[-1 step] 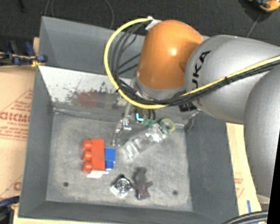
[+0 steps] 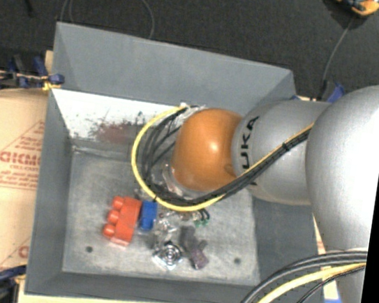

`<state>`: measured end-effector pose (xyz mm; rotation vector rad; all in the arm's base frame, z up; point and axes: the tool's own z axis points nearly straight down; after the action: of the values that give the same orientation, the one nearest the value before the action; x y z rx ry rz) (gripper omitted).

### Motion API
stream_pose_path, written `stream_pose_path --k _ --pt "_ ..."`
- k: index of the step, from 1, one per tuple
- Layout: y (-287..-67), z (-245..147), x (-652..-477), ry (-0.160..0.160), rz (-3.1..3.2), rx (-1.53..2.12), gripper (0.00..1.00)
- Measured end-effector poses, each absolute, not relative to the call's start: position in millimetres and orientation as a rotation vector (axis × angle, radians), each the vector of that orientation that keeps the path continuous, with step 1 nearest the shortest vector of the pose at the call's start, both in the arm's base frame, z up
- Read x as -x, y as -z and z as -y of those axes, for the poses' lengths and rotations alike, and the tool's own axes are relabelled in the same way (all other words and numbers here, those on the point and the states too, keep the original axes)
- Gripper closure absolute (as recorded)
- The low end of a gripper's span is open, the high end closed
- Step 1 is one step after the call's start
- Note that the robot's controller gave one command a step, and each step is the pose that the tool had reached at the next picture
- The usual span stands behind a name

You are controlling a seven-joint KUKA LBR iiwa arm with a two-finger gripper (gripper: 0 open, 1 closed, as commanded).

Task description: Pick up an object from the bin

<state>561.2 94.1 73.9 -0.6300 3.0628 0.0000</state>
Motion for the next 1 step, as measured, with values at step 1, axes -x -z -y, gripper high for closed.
stream_pose_path --k 1 --pt "-76.7 -95.5 -563.5 -0.003 -3.057 0.622 1.0"
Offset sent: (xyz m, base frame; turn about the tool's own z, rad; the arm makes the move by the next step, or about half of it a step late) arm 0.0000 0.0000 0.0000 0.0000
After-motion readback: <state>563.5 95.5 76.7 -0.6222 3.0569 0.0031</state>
